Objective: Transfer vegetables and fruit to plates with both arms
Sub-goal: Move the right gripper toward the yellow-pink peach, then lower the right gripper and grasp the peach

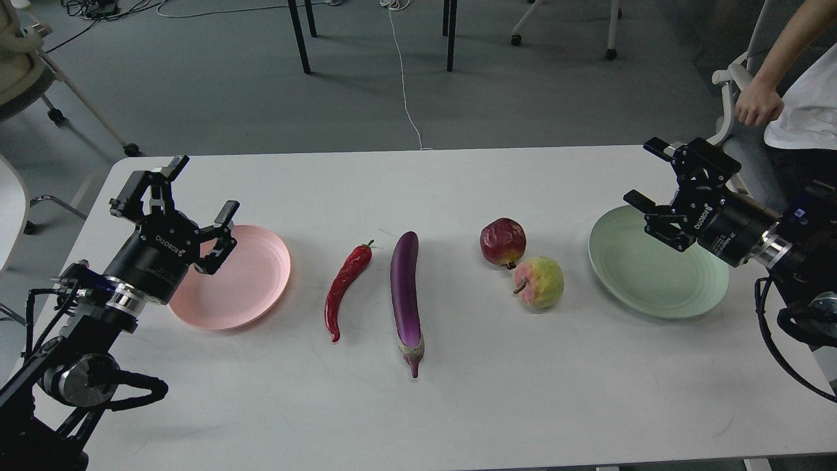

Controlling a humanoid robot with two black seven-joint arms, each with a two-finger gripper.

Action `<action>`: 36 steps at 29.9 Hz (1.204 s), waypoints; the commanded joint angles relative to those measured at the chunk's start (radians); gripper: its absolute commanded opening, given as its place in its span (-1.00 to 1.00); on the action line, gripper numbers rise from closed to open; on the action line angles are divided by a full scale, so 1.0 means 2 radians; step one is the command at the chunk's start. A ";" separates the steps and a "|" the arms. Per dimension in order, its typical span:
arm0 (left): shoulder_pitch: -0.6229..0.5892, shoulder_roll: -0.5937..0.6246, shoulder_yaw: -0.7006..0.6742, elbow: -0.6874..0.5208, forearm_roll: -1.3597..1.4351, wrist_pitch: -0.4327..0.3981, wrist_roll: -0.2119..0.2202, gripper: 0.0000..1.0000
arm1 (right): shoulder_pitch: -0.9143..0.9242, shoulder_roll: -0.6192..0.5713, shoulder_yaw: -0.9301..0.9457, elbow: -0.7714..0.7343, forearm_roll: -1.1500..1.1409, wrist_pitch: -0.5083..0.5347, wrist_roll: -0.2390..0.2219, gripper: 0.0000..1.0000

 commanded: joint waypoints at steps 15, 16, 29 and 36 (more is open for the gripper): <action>0.002 0.008 -0.001 -0.014 0.003 -0.005 -0.023 0.96 | 0.283 0.041 -0.315 0.042 -0.578 0.000 0.026 0.99; 0.001 0.008 -0.001 -0.015 0.003 -0.005 -0.023 0.96 | 0.283 0.050 -0.321 0.040 -0.584 0.000 0.026 0.99; 0.001 0.006 0.000 -0.015 0.004 -0.005 -0.022 0.96 | 0.290 0.113 -0.344 -0.017 -0.596 0.000 0.026 0.99; 0.001 0.007 0.000 -0.015 0.004 -0.005 -0.022 0.96 | 0.290 0.146 -0.354 -0.057 -0.599 0.000 0.026 0.99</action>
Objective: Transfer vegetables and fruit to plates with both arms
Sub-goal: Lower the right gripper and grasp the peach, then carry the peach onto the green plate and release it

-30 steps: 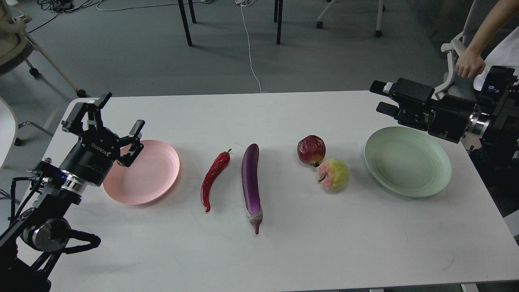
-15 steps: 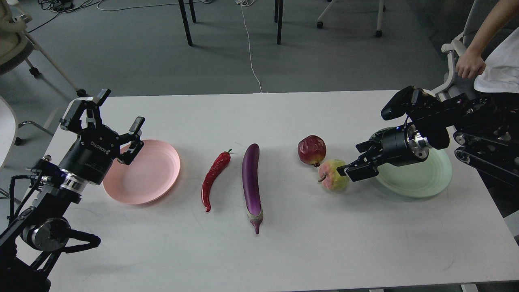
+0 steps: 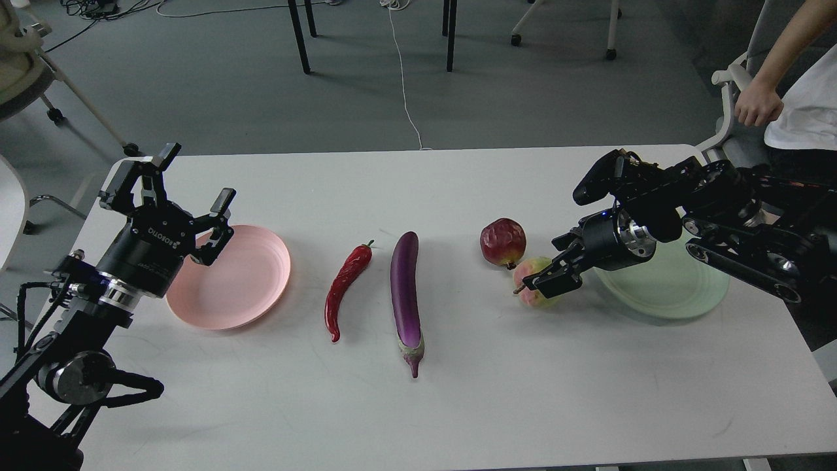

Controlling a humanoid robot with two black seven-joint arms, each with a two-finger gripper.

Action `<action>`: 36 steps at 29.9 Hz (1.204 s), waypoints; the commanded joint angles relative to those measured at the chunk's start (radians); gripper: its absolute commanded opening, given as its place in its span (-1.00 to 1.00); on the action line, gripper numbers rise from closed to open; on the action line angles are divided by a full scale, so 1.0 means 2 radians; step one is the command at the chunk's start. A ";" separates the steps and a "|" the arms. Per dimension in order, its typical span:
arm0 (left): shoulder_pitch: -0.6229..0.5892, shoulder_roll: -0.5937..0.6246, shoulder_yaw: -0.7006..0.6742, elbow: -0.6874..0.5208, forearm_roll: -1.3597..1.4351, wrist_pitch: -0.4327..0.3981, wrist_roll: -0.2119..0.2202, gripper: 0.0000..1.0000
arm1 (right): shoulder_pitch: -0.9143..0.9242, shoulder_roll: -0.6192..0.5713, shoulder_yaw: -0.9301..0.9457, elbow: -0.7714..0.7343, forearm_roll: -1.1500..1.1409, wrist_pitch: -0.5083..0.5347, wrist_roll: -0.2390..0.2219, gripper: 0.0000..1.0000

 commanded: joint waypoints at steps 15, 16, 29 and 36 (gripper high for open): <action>0.003 0.003 -0.004 -0.002 -0.001 0.000 -0.001 0.96 | -0.011 0.053 -0.047 -0.075 0.002 0.000 0.000 0.83; 0.004 0.003 -0.004 -0.005 -0.001 0.000 -0.001 0.96 | -0.010 0.053 -0.048 -0.075 0.004 0.000 0.000 0.75; 0.005 0.006 -0.004 -0.007 -0.001 0.000 -0.001 0.96 | 0.002 0.037 -0.048 -0.058 0.010 0.000 0.000 -0.05; 0.005 0.006 -0.004 -0.008 0.000 0.000 0.000 0.96 | 0.023 -0.089 -0.050 0.083 0.009 0.000 0.000 -0.05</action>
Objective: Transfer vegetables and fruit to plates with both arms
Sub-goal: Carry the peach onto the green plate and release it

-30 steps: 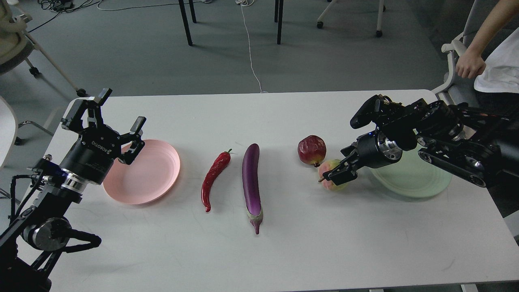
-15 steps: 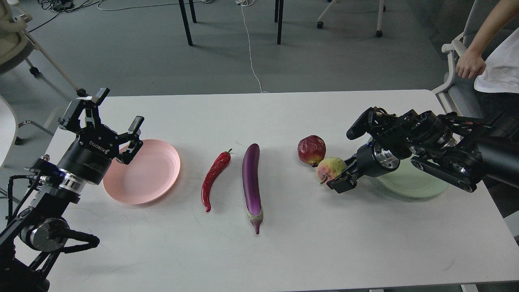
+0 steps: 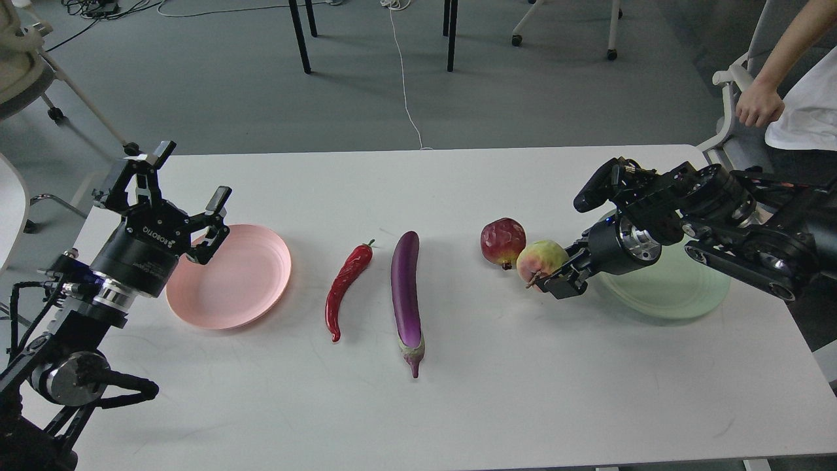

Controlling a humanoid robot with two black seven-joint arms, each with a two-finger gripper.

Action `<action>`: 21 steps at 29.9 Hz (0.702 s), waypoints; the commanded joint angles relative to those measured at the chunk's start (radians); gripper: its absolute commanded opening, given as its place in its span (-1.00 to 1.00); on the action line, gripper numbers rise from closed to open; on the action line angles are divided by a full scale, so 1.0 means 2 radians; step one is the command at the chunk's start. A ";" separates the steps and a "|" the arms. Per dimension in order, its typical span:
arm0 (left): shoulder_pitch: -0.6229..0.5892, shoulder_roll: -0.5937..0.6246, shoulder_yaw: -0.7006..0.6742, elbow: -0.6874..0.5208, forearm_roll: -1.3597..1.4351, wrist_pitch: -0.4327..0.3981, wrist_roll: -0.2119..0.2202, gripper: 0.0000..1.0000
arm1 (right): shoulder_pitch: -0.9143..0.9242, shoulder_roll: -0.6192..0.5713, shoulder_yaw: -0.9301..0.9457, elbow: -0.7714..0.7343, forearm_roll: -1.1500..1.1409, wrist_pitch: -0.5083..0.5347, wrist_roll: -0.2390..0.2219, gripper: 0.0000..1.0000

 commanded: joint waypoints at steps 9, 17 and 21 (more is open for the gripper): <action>0.000 -0.002 0.003 -0.005 0.001 0.000 0.001 0.96 | 0.009 -0.175 0.000 0.065 -0.007 0.000 0.000 -0.04; 0.000 -0.001 0.004 -0.016 0.001 0.000 0.002 0.96 | -0.017 -0.166 -0.001 -0.014 -0.010 -0.019 0.000 -0.02; 0.000 -0.001 0.003 -0.017 0.001 0.000 0.002 0.96 | -0.023 -0.143 -0.002 -0.028 -0.010 -0.019 0.000 0.06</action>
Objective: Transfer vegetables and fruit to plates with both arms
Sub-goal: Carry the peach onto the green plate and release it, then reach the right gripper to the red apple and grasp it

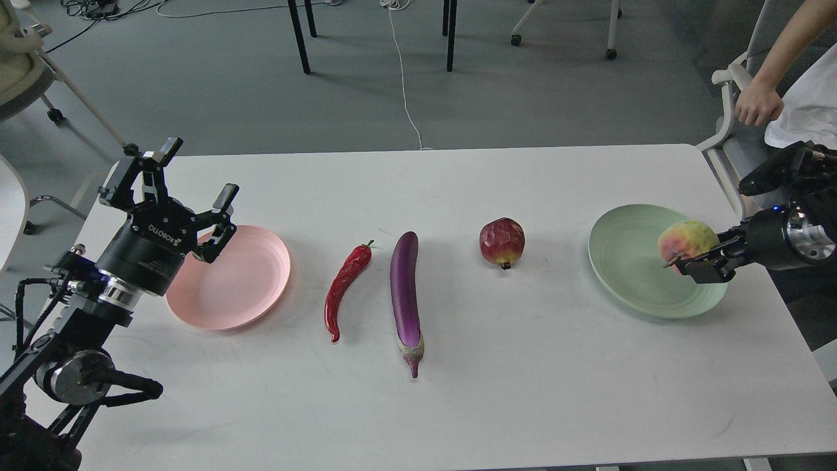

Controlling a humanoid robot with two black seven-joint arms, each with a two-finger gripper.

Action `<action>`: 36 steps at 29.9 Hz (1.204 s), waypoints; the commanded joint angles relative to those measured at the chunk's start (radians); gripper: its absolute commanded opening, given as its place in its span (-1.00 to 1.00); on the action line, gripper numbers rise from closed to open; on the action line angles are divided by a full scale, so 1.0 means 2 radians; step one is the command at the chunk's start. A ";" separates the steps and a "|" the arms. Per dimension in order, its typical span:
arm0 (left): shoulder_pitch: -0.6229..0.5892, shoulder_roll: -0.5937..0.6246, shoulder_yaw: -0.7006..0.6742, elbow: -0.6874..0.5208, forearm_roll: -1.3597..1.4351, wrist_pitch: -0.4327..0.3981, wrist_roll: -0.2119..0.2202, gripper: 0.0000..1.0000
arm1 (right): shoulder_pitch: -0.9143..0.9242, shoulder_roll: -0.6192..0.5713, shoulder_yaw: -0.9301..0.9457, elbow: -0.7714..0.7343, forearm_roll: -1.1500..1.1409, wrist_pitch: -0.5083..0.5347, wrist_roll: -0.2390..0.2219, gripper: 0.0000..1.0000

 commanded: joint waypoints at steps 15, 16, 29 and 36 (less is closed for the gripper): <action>0.001 0.001 -0.001 -0.002 0.000 0.000 0.000 0.96 | -0.019 0.053 -0.002 -0.045 0.003 -0.001 0.000 0.94; 0.001 0.001 -0.001 -0.002 0.000 0.000 0.000 0.96 | -0.018 0.051 -0.002 -0.044 0.004 -0.001 0.000 0.95; 0.002 0.001 0.000 -0.002 0.000 0.000 0.000 0.96 | 0.069 0.051 0.005 0.029 0.053 0.003 0.000 0.96; 0.002 0.000 0.000 -0.002 0.000 0.000 0.000 0.96 | 0.082 0.161 -0.003 -0.016 0.060 0.003 0.000 0.96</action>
